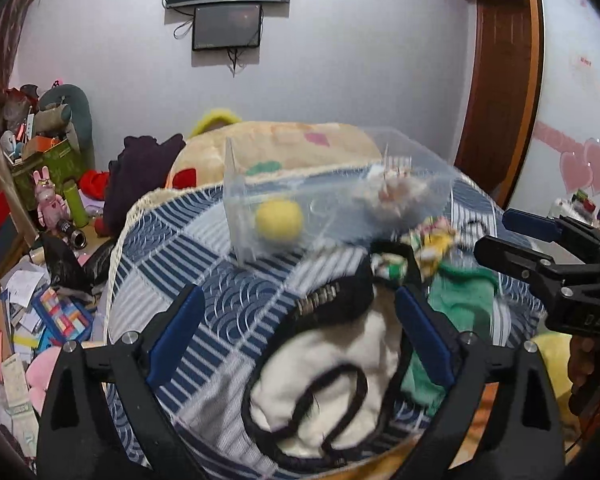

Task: Organize soft objects
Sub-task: 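Grasp the black-strapped white bag with the left tool while the right tool grasps the green knitted glove, then carry the bag and the glove with both tools over the clear box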

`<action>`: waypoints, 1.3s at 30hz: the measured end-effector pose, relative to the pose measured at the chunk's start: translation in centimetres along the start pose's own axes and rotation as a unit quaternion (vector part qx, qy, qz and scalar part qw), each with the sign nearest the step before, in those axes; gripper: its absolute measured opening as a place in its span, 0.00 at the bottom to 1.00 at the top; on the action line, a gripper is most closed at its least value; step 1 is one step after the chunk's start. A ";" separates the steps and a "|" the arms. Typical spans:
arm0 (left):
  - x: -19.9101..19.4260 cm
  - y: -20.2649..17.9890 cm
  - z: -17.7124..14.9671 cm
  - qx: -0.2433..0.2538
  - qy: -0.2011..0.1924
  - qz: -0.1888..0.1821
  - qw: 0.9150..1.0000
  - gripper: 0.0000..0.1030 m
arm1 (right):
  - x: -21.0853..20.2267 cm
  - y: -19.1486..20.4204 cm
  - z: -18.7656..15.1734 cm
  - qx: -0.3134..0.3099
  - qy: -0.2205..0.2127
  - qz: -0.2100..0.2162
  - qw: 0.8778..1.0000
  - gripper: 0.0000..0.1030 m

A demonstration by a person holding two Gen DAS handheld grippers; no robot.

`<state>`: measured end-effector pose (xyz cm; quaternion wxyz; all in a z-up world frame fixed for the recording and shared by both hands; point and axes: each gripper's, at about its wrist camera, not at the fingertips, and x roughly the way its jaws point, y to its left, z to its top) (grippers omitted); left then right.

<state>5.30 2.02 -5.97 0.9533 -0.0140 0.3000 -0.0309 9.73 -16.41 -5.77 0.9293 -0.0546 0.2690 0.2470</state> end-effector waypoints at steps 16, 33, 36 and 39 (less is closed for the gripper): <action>2.5 -1.0 -3.8 -0.003 0.055 -0.016 0.998 0.96 | 1.6 1.1 -3.1 0.011 0.050 0.056 0.997 0.18; 0.9 0.3 -2.4 -0.012 0.022 -0.033 0.999 0.20 | -2.3 -0.9 0.0 0.039 -0.041 0.029 0.998 0.13; 0.3 0.6 -1.5 -0.012 0.008 -0.030 0.999 0.10 | -2.4 -1.2 0.4 0.041 -0.046 0.020 0.998 0.13; -0.1 1.0 -0.5 -0.018 -0.008 -0.035 0.999 0.08 | -2.5 -1.7 0.8 0.046 -0.052 0.013 0.997 0.13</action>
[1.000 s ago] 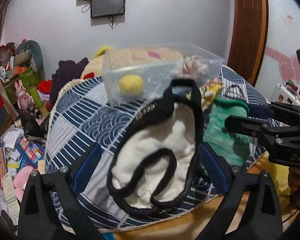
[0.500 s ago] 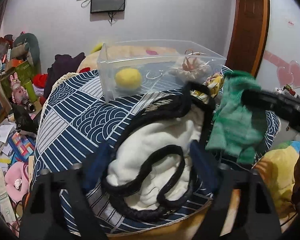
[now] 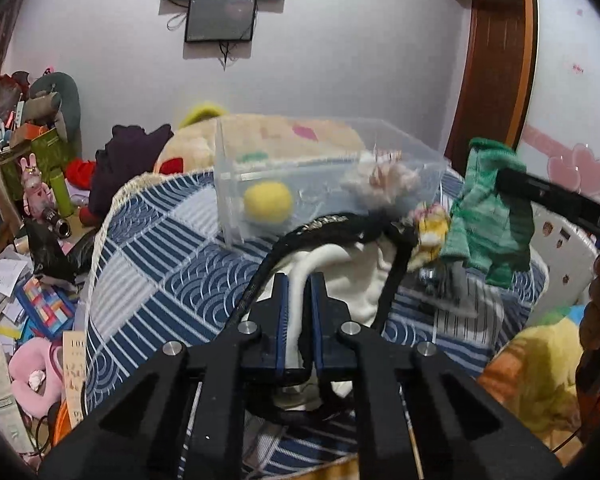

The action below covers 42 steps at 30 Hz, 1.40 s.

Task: Organize soft objects
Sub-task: 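Carry the bag and the glove with both tools over the clear box, then lower the bag into the box with the left tool while the right tool releases the glove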

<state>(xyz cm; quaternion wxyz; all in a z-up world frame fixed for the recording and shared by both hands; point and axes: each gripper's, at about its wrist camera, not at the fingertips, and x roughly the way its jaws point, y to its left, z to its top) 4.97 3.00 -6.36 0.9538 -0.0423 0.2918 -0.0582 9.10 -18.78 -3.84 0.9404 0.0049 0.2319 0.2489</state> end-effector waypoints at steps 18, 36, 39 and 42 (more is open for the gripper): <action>1.4 1.8 7.4 -0.041 -0.052 -0.042 0.997 0.08 | 1.8 -0.1 4.5 -0.015 -0.040 -0.024 0.999 0.13; 9.6 3.8 11.1 -0.054 -0.001 -0.008 0.999 0.08 | 8.5 -0.6 7.9 -0.017 -0.004 -0.025 1.000 0.13; 9.5 3.9 11.4 -0.057 0.007 -0.022 0.998 0.08 | 9.9 -0.7 7.5 -0.016 0.021 -0.026 0.999 0.13; 9.0 3.4 11.7 -0.038 0.000 -0.009 0.999 0.10 | 11.0 -0.8 6.9 -0.020 0.045 -0.028 0.998 0.13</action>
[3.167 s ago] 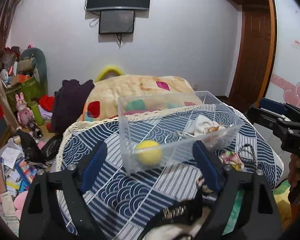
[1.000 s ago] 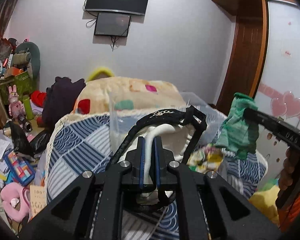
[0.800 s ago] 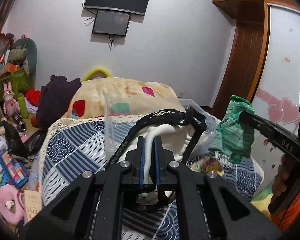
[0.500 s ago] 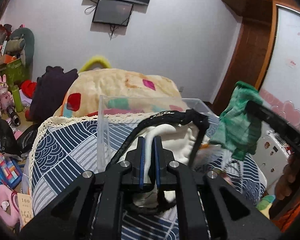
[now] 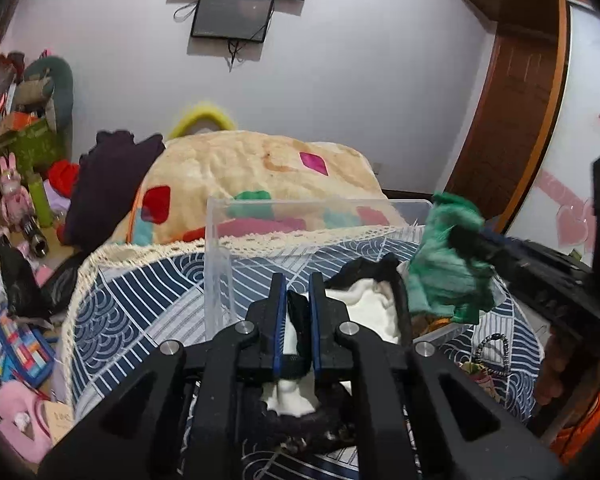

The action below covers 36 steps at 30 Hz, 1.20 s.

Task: Organize soft objects
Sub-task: 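Lower the bag into the box with the left tool while the right tool releases the glove, then release the strapped bag with the left tool while the right tool reaches for the bracelet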

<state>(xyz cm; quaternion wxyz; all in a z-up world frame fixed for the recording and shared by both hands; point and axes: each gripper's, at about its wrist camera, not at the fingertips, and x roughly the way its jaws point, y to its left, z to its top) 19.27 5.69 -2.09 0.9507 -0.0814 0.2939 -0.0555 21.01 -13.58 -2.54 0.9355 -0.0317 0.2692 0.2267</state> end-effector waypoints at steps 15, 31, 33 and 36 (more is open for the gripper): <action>-4.0 -0.4 -0.4 0.005 -0.027 0.001 1.000 0.36 | -0.1 -1.1 -0.8 -0.018 0.029 -0.029 0.999 0.47; -5.2 -1.4 -5.5 0.019 0.008 -0.001 1.000 0.46 | -6.1 -2.6 -4.7 -0.037 0.002 -0.041 0.998 0.64; -4.6 -1.3 -5.2 0.013 0.010 0.002 1.000 0.46 | -6.4 -3.1 -5.2 -0.036 0.007 -0.042 0.998 0.64; -4.5 -1.3 -4.3 0.011 -0.007 0.007 1.000 0.46 | -6.8 -4.1 -6.3 -0.030 0.013 -0.051 0.998 0.64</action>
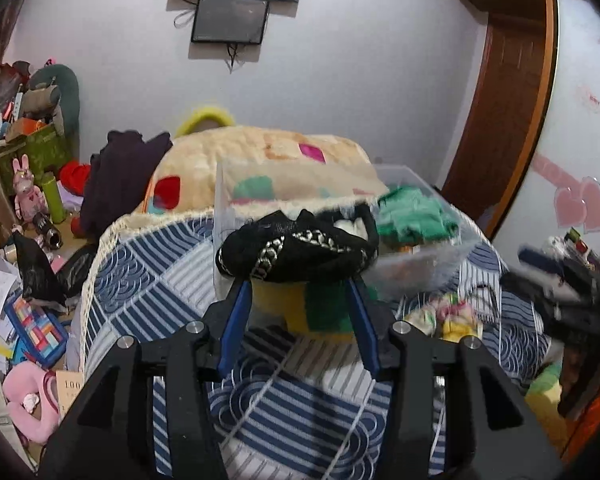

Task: Organize soft objects
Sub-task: 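Release the strapped bag with the left tool while the right tool reaches for the bracelet, then grasp the green-and-yellow sponge with the left tool while the right tool grasps the black beaded bracelet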

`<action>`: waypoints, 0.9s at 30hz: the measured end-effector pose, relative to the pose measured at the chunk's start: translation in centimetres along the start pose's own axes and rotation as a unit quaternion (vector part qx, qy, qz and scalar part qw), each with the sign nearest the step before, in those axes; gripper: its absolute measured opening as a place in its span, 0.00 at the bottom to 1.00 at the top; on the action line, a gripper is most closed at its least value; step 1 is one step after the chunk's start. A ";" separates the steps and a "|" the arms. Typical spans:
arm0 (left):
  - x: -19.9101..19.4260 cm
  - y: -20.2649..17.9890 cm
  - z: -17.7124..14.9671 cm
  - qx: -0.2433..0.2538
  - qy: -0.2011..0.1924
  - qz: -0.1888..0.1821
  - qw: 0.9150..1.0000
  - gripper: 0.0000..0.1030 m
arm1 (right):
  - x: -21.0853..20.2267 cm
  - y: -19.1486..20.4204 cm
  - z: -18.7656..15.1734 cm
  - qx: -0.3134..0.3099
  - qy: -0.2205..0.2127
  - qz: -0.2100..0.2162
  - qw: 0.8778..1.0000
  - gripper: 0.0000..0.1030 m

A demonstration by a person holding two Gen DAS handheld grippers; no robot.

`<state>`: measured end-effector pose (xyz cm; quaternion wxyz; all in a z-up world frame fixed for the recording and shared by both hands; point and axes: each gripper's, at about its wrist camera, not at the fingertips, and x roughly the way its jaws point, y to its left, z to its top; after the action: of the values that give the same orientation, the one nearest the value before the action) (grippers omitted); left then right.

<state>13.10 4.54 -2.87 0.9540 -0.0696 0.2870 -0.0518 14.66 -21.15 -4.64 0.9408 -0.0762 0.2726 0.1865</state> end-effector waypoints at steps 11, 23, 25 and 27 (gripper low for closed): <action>4.9 -0.6 2.2 0.009 0.029 0.026 0.999 0.46 | -0.1 -2.4 -2.3 0.047 0.017 0.007 0.999 0.64; 3.1 -0.3 0.7 0.011 0.024 0.022 0.999 0.53 | 0.8 -2.9 -3.6 0.063 0.040 0.014 0.997 0.64; 2.2 -0.4 0.1 0.013 0.020 0.019 1.000 0.59 | 1.2 -2.9 -4.1 0.064 0.048 0.019 0.997 0.64; 1.6 -0.5 -0.5 0.011 0.019 0.014 1.000 0.65 | 1.6 -2.6 -4.5 0.061 0.059 0.025 0.996 0.64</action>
<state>14.15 3.78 -4.09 0.9497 -0.0545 0.3055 -0.0428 14.72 -24.13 -9.22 0.9209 -0.0224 0.3407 0.1880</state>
